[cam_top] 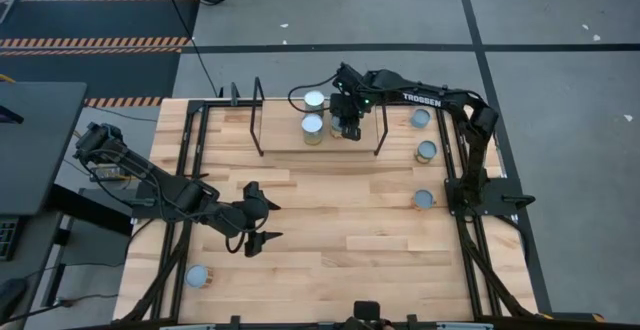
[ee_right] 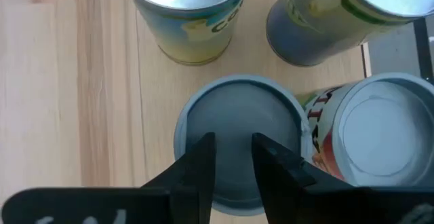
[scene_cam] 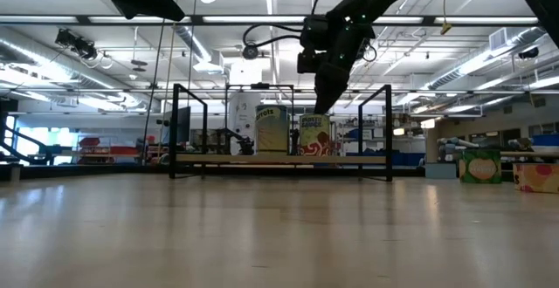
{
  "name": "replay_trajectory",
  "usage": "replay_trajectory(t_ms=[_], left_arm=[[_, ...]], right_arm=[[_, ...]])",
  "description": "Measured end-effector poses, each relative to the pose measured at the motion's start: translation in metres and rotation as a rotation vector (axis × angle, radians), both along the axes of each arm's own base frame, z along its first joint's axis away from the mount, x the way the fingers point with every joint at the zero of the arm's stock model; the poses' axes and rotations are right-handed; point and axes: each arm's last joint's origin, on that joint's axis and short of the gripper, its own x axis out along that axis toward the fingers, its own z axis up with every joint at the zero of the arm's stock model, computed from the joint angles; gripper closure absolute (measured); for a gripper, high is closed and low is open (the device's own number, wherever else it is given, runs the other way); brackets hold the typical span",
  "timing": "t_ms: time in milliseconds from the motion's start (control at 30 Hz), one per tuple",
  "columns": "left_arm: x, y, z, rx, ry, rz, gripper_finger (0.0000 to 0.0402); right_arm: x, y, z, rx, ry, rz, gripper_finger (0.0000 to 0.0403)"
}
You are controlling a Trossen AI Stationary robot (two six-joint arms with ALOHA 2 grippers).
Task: Pick and place cans onto a shelf
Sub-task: Put the canned spaghetti sauce on the shelf
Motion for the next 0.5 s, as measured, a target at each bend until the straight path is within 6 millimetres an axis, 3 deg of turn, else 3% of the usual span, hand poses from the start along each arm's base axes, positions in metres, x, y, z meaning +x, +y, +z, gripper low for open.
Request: replay_trajectory(t_ms=[500], left_arm=[[0.0,-0.0001,0.0,0.0,0.0,0.0,0.0061]], right_arm=[[0.0014,0.0015,0.0061,0.038,-0.003,-0.011,0.0296]])
